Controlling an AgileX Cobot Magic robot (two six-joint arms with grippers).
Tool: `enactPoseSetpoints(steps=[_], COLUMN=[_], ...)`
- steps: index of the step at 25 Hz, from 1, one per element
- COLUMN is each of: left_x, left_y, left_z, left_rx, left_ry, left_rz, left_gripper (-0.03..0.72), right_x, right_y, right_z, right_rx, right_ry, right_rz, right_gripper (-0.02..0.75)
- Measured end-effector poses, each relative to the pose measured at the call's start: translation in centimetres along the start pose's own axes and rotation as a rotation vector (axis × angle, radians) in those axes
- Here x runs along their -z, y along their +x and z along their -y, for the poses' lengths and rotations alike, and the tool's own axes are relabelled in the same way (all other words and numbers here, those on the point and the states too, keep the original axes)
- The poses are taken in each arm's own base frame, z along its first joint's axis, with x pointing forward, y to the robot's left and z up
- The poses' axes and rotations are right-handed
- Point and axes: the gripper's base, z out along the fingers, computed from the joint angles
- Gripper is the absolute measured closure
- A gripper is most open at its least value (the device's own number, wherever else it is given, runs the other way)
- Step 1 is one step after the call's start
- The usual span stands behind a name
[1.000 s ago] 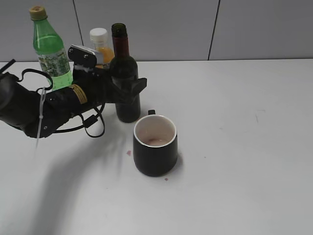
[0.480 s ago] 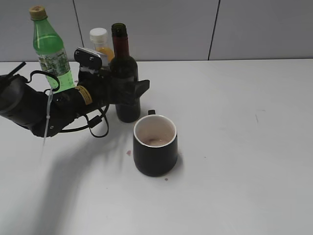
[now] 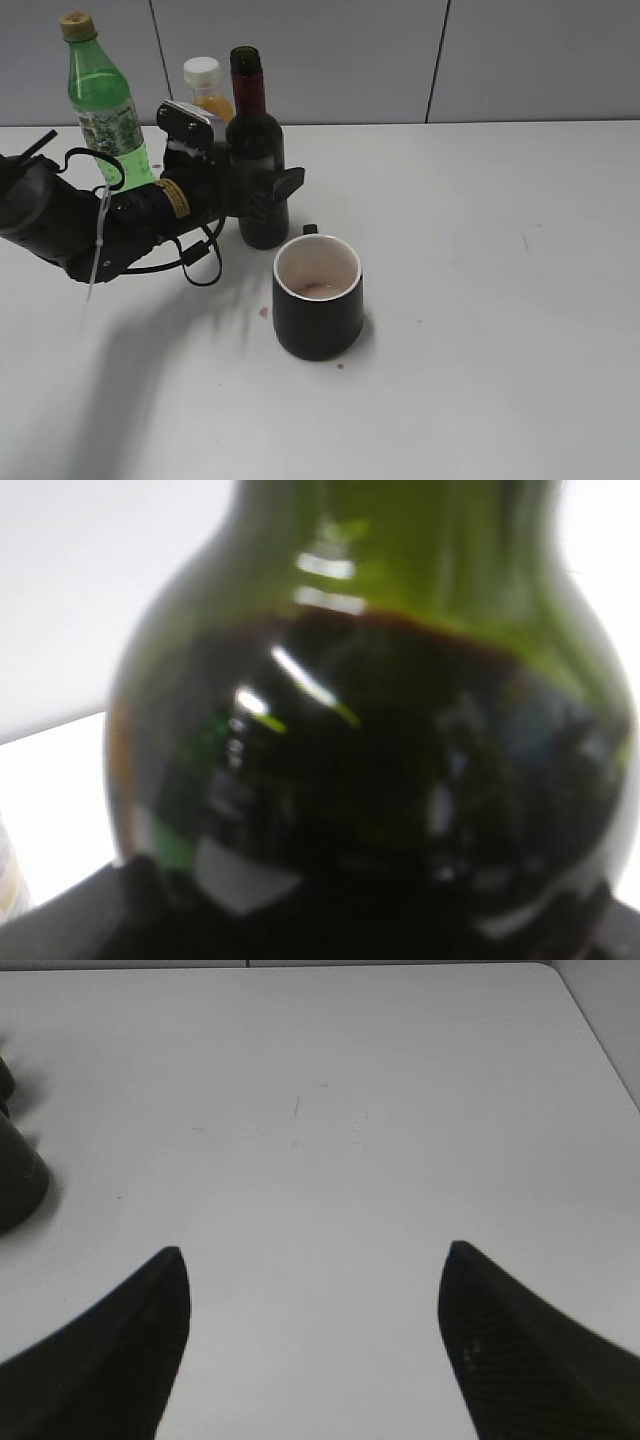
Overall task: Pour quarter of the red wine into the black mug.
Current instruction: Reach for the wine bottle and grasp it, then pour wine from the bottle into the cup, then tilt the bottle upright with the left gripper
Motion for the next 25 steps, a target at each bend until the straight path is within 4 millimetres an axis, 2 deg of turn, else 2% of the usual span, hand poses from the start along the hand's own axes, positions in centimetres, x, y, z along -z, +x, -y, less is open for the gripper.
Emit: enactPoseSetpoints(steps=[9,16,20,25], left_x=[0.0,0.8,2.8,6.1], left_y=[-0.2,-2.3,-3.3,-3.3], left_z=[-0.1,-0.4,-0.3,0.6], left_rx=[0.002,-0.007,0.018,-0.019], left_ry=[-0.009,-0.043,-0.099,-0.198], left_rz=[-0.002,-0.007,0.031,-0.001], left_gripper=[0.144,0.146,0.146,0.147], right_x=[0.0,0.0,0.0,0.0], right_y=[0.0,0.0,0.0,0.0], right_z=[0.0,0.0,0.0,0.0], right_rx=[0.0,0.0,0.0,0.0], right_ry=[0.0,0.0,0.0,0.0], right_rz=[0.0,0.0,0.0,0.0], right_gripper=[0.152,0.152,0.152,0.152])
